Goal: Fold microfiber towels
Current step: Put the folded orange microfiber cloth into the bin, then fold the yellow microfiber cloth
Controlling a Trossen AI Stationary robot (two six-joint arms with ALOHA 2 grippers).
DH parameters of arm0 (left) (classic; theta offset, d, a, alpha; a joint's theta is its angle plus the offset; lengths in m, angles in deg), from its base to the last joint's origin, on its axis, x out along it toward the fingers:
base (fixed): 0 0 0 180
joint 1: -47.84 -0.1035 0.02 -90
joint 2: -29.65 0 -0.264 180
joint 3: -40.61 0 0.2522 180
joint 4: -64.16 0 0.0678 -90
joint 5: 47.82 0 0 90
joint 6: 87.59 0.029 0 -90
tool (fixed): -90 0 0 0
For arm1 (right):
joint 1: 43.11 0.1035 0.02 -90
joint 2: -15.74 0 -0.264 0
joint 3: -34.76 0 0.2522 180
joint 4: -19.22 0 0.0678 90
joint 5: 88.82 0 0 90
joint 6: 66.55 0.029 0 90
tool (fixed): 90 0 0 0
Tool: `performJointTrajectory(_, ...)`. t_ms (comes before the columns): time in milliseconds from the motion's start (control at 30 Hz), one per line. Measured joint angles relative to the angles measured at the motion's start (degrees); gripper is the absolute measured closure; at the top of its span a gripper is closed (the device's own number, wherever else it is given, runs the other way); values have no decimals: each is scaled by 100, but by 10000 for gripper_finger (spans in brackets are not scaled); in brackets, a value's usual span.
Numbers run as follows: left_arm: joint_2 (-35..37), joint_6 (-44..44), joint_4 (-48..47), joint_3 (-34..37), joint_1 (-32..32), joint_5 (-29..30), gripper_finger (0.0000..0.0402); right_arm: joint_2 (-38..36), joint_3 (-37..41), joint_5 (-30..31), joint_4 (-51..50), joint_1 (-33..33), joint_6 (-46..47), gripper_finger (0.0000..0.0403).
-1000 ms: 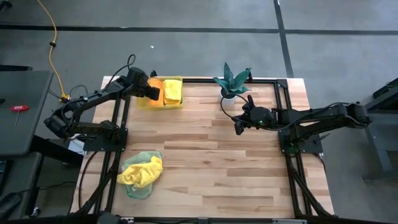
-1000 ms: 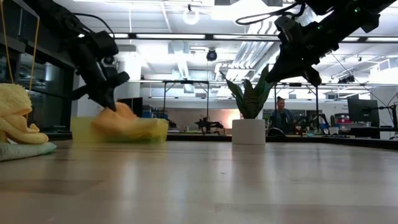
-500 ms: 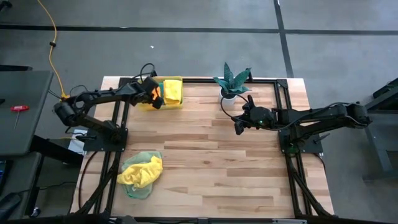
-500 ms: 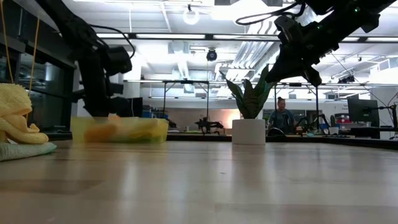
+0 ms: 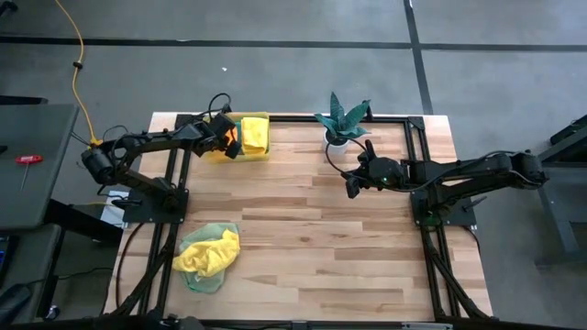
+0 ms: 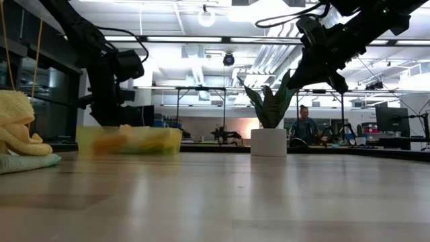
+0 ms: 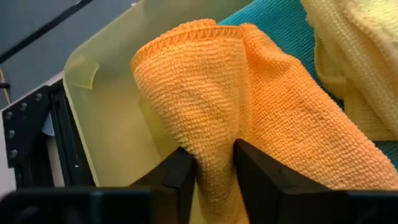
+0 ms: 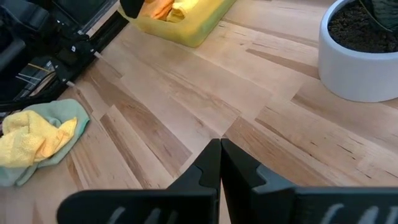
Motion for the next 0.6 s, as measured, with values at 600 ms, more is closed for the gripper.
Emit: performJointTrajectory(600,590,429,-891,-1008,-9,574,205,0,1,-22,0,0,-45,402)
